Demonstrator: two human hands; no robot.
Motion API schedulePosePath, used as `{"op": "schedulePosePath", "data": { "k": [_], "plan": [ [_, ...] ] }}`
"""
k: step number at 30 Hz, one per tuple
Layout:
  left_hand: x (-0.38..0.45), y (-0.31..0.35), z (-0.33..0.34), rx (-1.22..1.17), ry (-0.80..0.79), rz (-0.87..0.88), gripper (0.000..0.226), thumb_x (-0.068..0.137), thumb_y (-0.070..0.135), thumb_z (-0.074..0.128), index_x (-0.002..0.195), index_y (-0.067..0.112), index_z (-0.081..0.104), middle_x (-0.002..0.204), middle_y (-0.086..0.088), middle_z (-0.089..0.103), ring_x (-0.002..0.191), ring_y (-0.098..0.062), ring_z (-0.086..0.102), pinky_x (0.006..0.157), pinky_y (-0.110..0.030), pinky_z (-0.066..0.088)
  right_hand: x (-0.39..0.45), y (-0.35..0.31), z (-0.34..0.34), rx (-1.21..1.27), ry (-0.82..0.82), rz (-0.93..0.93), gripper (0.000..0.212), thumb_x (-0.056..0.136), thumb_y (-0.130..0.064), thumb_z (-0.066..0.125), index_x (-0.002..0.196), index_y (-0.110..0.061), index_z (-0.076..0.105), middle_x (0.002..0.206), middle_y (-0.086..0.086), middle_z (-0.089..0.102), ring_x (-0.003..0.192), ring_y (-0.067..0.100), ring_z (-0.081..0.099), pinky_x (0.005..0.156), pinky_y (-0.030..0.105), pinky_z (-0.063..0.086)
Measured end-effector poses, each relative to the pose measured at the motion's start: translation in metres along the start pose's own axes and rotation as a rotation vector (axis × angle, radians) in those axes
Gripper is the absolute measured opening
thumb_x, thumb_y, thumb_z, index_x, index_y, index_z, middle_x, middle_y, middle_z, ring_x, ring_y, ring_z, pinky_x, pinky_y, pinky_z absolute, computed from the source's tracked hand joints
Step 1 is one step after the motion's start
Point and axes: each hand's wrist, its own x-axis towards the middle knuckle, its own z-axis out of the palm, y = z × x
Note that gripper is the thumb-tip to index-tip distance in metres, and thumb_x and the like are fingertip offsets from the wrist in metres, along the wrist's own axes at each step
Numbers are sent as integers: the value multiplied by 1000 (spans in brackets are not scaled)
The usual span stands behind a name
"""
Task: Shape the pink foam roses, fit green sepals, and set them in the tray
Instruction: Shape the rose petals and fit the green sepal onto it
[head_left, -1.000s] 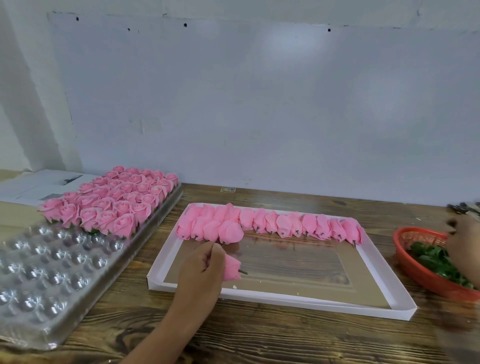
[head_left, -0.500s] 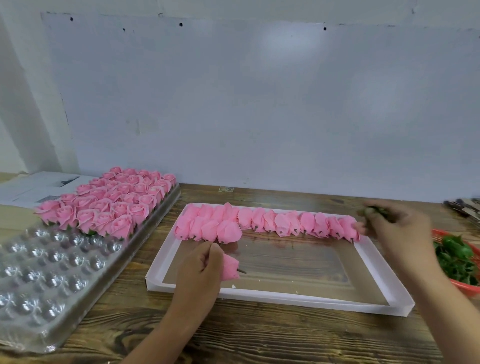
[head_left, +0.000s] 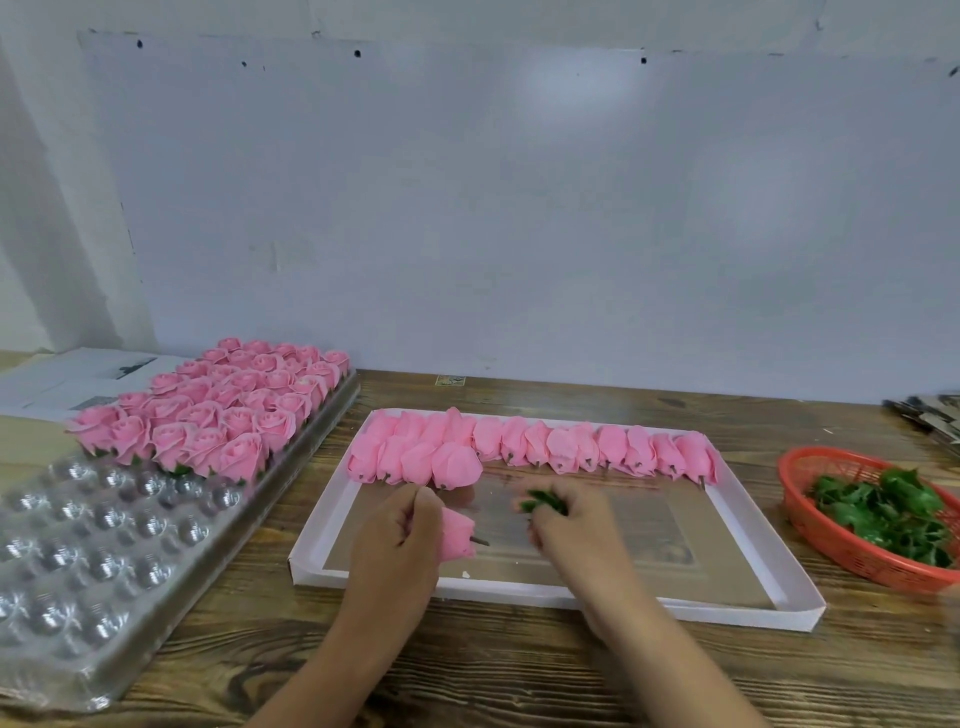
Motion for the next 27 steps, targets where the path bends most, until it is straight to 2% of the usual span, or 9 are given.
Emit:
{"op": "schedulePosePath", "data": {
  "k": [3, 5, 7, 11, 14, 18, 23, 27],
  "plan": [
    [-1, 0, 0, 3, 16, 28, 34, 97, 26, 43, 70, 6, 50, 63, -6, 48, 54, -6, 44, 52, -24, 38, -11, 4, 12, 54, -111, 95, 31, 94, -4, 52, 100, -29, 69, 87, -6, 71, 60, 1, 58, 61, 18, 47],
    [-1, 1, 0, -10, 29, 47, 34, 96, 26, 43, 69, 5, 50, 58, 5, 46, 55, -4, 44, 52, -17, 37, -15, 5, 15, 173, -181, 179, 31, 94, -2, 49, 112, -21, 66, 95, 1, 72, 66, 7, 61, 63, 21, 49],
    [-1, 1, 1, -40, 31, 44, 35, 95, 28, 43, 71, 4, 52, 58, 8, 47, 55, -4, 44, 51, -17, 38, -18, 3, 15, 337, -231, 247, 36, 94, 4, 42, 116, -13, 64, 106, 7, 71, 72, 14, 65, 63, 24, 52],
    [-1, 1, 0, -63, 28, 38, 36, 95, 30, 42, 71, 5, 53, 59, 0, 49, 54, -4, 45, 50, -19, 38, -27, -1, 11, 499, -325, 287, 45, 94, 11, 30, 122, -7, 61, 119, 14, 65, 89, 23, 71, 72, 29, 58],
    [-1, 0, 0, -45, 34, 35, 36, 96, 29, 42, 70, 6, 55, 67, -10, 53, 55, -4, 46, 50, -19, 38, -35, -2, 10, 560, -385, 250, 42, 97, 10, 32, 126, -5, 59, 122, 16, 67, 101, 24, 72, 80, 29, 58],
    [-1, 0, 0, -15, 43, 43, 36, 95, 28, 42, 72, 5, 57, 75, -9, 56, 57, -4, 48, 53, -17, 40, -40, -1, 11, 548, -337, 155, 32, 99, 7, 44, 122, -5, 62, 118, 15, 70, 101, 20, 71, 79, 24, 58],
    [-1, 0, 1, -16, 59, 29, 34, 97, 25, 44, 71, 7, 56, 71, -3, 56, 57, -2, 49, 52, -14, 40, -39, 4, 16, 406, -254, 77, 28, 96, 8, 51, 114, -9, 63, 116, 13, 70, 106, 19, 69, 80, 25, 57],
    [-1, -1, 1, -18, 65, 24, 34, 99, 22, 45, 70, 7, 55, 63, 6, 56, 56, -2, 50, 52, -13, 40, -38, 7, 17, 413, -189, 24, 24, 91, 11, 57, 102, -8, 66, 99, 12, 75, 90, 17, 72, 73, 23, 58]
  ]
}}
